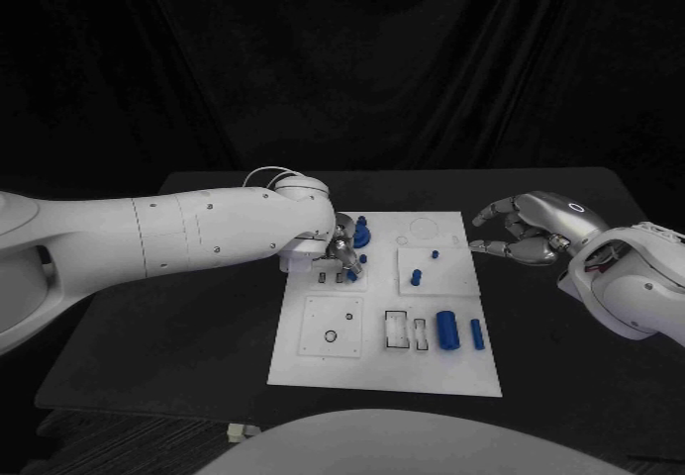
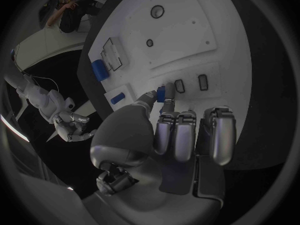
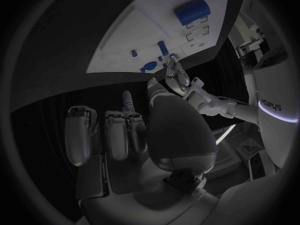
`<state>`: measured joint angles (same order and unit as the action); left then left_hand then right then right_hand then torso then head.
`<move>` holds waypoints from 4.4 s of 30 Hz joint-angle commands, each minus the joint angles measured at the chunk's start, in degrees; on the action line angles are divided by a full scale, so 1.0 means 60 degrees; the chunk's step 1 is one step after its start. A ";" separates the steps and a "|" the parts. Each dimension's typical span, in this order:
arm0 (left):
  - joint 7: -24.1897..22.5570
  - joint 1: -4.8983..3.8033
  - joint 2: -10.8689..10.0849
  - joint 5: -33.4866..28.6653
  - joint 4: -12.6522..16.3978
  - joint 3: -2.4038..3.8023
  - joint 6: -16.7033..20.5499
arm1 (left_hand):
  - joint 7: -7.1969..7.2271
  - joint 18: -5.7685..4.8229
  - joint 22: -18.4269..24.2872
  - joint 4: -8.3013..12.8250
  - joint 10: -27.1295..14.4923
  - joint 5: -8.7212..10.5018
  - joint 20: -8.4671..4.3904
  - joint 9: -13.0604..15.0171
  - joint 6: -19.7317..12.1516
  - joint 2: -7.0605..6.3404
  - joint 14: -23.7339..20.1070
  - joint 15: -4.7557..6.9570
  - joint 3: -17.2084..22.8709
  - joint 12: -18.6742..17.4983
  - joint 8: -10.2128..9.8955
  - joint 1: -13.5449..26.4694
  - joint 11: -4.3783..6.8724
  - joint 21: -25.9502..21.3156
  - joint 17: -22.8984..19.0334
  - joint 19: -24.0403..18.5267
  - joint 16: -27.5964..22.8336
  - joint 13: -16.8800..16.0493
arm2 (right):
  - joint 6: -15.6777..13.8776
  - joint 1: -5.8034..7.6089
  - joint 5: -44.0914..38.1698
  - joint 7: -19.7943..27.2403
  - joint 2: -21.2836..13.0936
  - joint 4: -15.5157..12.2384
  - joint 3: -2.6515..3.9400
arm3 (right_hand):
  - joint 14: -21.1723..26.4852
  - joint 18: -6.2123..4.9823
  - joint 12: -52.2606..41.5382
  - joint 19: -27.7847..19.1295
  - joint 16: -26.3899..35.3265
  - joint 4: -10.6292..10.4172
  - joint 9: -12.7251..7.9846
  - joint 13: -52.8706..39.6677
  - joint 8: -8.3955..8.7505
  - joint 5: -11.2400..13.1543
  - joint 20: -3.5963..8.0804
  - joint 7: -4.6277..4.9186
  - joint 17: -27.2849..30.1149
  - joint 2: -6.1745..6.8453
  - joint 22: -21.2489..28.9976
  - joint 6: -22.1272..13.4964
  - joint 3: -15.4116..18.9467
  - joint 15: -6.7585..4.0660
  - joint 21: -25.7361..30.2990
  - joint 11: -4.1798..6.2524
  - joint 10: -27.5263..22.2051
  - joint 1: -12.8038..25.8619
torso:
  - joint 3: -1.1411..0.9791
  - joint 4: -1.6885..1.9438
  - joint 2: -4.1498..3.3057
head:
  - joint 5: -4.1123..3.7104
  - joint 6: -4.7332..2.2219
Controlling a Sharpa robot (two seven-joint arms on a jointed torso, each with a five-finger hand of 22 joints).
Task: Assemble the parts on the task board
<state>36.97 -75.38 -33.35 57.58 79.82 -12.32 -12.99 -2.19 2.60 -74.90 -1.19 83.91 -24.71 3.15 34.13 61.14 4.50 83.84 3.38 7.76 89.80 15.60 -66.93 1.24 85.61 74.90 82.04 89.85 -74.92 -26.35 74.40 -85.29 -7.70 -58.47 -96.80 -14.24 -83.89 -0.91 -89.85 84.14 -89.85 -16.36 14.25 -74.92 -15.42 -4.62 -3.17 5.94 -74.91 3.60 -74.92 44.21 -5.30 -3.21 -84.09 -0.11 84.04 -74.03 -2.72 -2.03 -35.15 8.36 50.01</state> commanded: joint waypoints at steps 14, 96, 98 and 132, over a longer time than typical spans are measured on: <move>-0.0128 0.0024 -0.0239 0.0008 0.0071 0.0002 0.0319 | -0.0002 -0.0048 -0.1420 0.0665 0.1015 -0.0348 -0.0059 0.0567 0.0180 -0.0613 0.1026 0.0061 0.2159 0.0033 -0.0116 0.0910 0.0047 -0.0085 0.2516 0.0037 0.0025 -0.2514 | 0.0156 -0.0032 -0.0020 -0.0239 -0.0028 0.0013 0.0006 | -0.1019 -0.0117 -0.0025 0.0413 -0.0025 0.0032 -0.0011 -0.2514 -0.0062 -0.0040 -0.0031 -0.0012 -0.2516 -0.0069 -0.2160 0.0057 0.0024 0.0039 0.0037 -0.0065 0.0994 -0.0036 | 0.0001 0.0003 0.0003 | 0.0045 -0.0002; 0.0429 0.0155 -0.0889 -0.0578 0.0520 -0.0004 0.0990 | 0.0171 -0.0084 -0.1553 0.0607 0.1015 -0.0304 -0.0268 0.1192 0.0582 -0.0884 0.1026 0.0269 0.3099 0.0033 -0.0125 0.1960 0.0244 -0.0073 0.2516 0.0246 0.0025 -0.2514 | 0.0348 -0.0232 -0.0020 -0.0327 -0.0144 0.0047 0.0006 | -0.1019 -0.0118 -0.0025 0.0411 -0.0025 0.0035 -0.0035 -0.2514 -0.0056 -0.0064 -0.0040 -0.0004 -0.2516 -0.0111 -0.2158 0.0068 0.0029 0.0049 0.0045 -0.0073 0.0994 -0.0068 | 0.0003 -0.0003 0.0012 | 0.0224 -0.0002; 0.0430 0.0176 -0.0904 -0.0578 0.0526 -0.0004 0.0988 | 0.0171 -0.0083 -0.1552 0.0607 0.1015 -0.0307 -0.0267 0.1193 0.0579 -0.0881 0.1026 0.0269 0.3103 0.0033 -0.0128 0.1960 0.0244 -0.0074 0.2516 0.0245 0.0025 -0.2514 | 0.0349 -0.0234 -0.0020 -0.0326 -0.0144 0.0048 0.0006 | -0.1019 -0.0118 -0.0025 0.0411 -0.0025 0.0035 -0.0035 -0.2514 -0.0056 -0.0064 -0.0040 -0.0004 -0.2516 -0.0111 -0.2158 0.0068 0.0029 0.0049 0.0045 -0.0073 0.0994 -0.0068 | 0.0005 -0.0002 0.0010 | 0.0217 -0.0002; 0.0241 0.0340 -0.0859 -0.0578 0.0545 -0.0004 0.1108 | 0.0150 -0.0078 -0.1537 0.0553 0.1015 -0.0276 -0.0262 0.1213 0.0550 -0.0837 0.1026 0.0259 0.3136 0.0033 -0.0170 0.2018 0.0227 -0.0095 0.2516 0.0227 0.0025 -0.2514 | 0.0406 -0.0252 -0.0020 -0.0346 -0.0124 0.0069 0.0006 | -0.1019 -0.0119 -0.0025 0.0410 -0.0025 0.0035 -0.0045 -0.2514 -0.0055 -0.0070 -0.0043 -0.0004 -0.2516 -0.0112 -0.2157 0.0076 0.0041 0.0051 0.0048 -0.0074 0.0994 -0.0074 | 0.0008 -0.0006 0.0012 | 0.0234 -0.0002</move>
<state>39.46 -73.64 -38.69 54.43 83.04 -12.25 -6.43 -1.56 2.60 -74.91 2.20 84.14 -26.36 1.83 41.38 64.36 -1.01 84.05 4.80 26.34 89.80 14.92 -55.03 2.23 85.38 74.91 83.38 89.85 -74.91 -24.28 73.04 -85.28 -8.83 -59.21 -96.41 -14.24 -83.89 -0.91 -89.85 84.14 -89.85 -16.36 14.04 -74.94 -15.42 -4.84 -3.17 5.94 -74.90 3.38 -74.94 44.21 -5.30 -3.21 -84.09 -0.11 84.04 -74.26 -2.68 -2.06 -35.08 9.74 50.00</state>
